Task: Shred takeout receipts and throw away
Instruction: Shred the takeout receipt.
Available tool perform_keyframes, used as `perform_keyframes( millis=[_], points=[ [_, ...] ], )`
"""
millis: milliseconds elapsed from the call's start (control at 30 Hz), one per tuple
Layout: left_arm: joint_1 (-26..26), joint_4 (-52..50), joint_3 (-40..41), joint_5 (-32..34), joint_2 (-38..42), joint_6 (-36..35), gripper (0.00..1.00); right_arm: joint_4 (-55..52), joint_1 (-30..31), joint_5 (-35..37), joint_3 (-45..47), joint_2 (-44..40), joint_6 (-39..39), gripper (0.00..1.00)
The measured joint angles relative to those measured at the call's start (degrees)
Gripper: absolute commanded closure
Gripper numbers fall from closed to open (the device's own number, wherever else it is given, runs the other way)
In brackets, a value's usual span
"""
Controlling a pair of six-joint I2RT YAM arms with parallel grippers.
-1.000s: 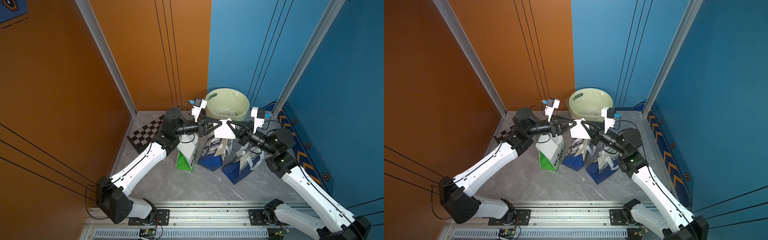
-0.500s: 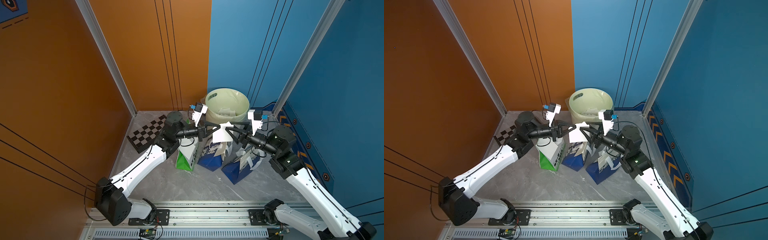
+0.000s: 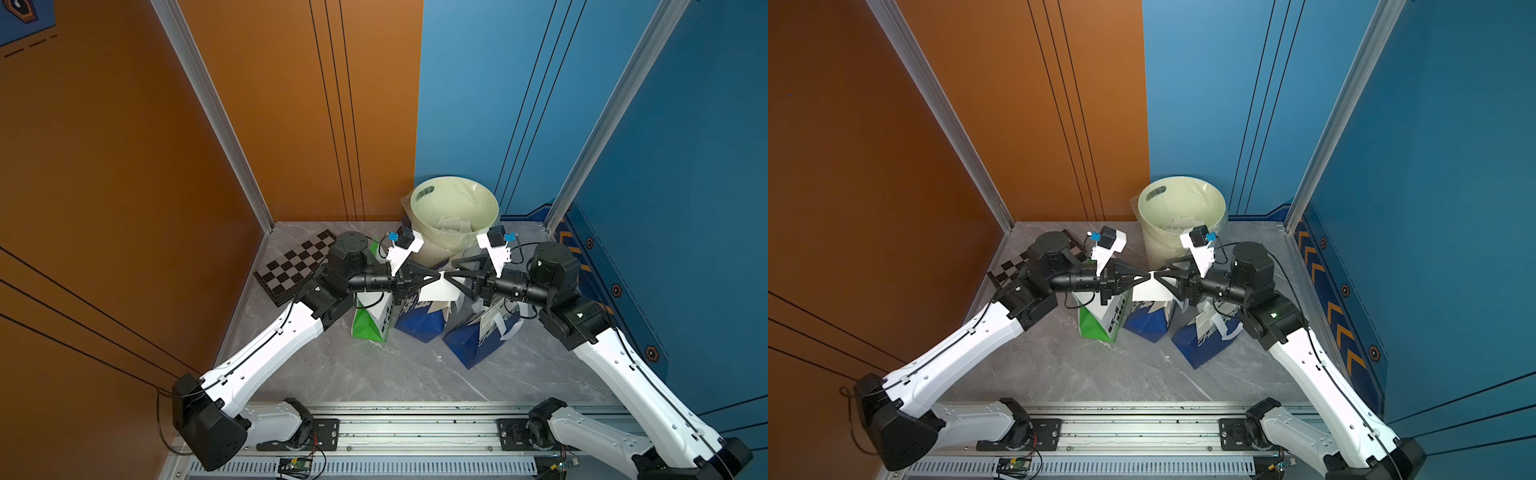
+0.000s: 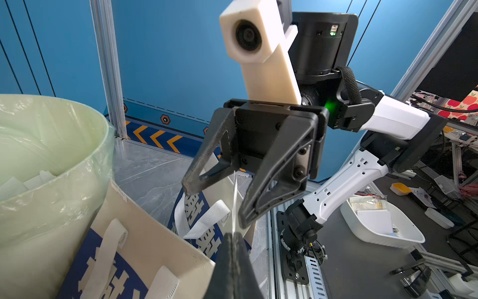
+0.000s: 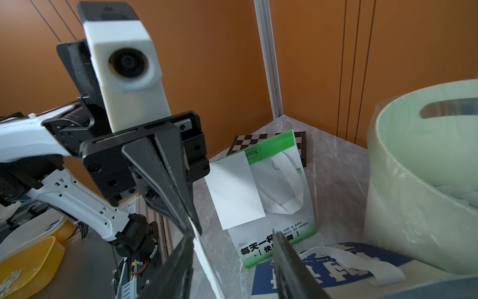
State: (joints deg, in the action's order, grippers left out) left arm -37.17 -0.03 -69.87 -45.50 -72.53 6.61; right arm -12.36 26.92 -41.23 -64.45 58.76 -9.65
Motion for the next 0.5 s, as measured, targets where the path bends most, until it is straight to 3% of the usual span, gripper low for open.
perform_keyframes(
  millis=[167,367,500],
  points=[
    [0.0,-0.1,0.0,0.0,-0.2,-0.7,1.0,-0.8,0.9,-2.1,-0.1,0.0,0.5,0.98],
    [0.0,-0.5,-0.3,0.5,-0.7,2.1,1.0,-1.5,1.7,-0.5,-0.2,-0.2,3.5,1.0],
    [1.6,-0.2,-2.2,-1.0,-3.4,15.6,1.0,-2.1,6.9,10.0,-0.2,-1.5,12.8,1.0]
  ],
)
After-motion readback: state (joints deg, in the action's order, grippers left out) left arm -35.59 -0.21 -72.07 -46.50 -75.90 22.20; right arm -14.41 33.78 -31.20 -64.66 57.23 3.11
